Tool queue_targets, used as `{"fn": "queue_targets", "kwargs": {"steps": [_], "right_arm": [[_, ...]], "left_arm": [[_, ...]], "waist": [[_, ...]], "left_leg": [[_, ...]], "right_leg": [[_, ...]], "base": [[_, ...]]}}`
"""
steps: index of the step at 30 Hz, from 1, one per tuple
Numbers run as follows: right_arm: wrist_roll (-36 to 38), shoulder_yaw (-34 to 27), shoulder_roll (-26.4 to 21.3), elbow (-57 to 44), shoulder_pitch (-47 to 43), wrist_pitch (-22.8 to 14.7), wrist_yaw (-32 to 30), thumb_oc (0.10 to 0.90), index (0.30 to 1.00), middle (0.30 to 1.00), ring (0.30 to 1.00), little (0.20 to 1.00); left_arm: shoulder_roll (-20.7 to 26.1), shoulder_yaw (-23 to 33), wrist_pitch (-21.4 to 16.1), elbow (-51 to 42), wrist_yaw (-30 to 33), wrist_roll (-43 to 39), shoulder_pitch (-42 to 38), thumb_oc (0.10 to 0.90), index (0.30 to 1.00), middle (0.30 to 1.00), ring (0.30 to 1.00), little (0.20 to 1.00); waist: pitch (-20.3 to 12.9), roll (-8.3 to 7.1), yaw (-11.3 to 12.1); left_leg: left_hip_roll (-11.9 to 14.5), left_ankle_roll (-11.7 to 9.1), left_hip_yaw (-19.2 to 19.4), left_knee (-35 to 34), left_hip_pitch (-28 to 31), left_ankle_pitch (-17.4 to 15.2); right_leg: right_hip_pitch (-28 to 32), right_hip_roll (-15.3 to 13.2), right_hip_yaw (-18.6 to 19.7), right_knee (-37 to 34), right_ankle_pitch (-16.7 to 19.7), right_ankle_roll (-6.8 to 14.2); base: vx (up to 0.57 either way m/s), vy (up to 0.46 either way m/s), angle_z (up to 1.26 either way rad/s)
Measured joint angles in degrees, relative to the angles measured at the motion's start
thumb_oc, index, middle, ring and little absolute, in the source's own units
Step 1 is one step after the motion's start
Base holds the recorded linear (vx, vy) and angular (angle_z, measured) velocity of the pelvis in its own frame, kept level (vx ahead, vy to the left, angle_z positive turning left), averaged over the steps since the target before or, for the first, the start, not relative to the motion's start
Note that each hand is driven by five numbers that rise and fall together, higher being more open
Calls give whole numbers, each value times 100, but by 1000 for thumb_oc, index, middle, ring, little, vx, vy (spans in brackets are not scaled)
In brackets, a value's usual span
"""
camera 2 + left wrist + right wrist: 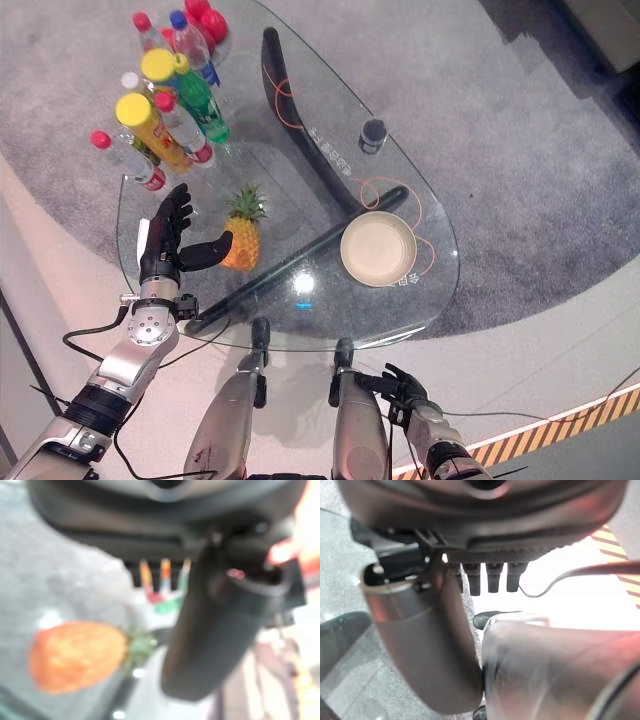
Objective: Pick up the fruit to the plate
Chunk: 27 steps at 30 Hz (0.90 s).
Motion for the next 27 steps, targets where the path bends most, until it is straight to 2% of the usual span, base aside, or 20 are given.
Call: {"fn": "queue_targets", "kwargs": {"steps": [3, 11, 27], "right_arm": [[17, 104, -22, -43, -123, 1, -10, 800, 900, 900, 900, 900], [143, 167, -42, -303, -192, 1, -27, 800, 900, 900, 900, 900], [197, 258, -63, -517, -318, 2, -126, 800, 900, 900, 900, 900]], "left_arm": [[-24, -163, 27, 375, -4, -4, -179, 800, 900, 900, 900, 900], [-55, -126, -45, 1104, -6, -281, -710, 800, 900, 900, 900, 900], [-109, -95, -166, 1375, 351, -286, -1196, 800, 900, 900, 900, 900]], "waist": [[1, -4, -135], [-7, -20, -291], [-2, -68, -351]], "left_leg": [[-1, 1, 33, 103, -212, 6], [10, 0, 113, 195, -548, 12], [-5, 22, 183, 200, -959, 65]], "right_leg": [[-231, -6, 36, 114, 0, 3], [-688, 2, 138, 362, -14, -14], [-1186, -11, 206, 487, -2, -20]], "base": [[-9, 39, -4], [-2, 10, -3], [0, 1, -2]]}}
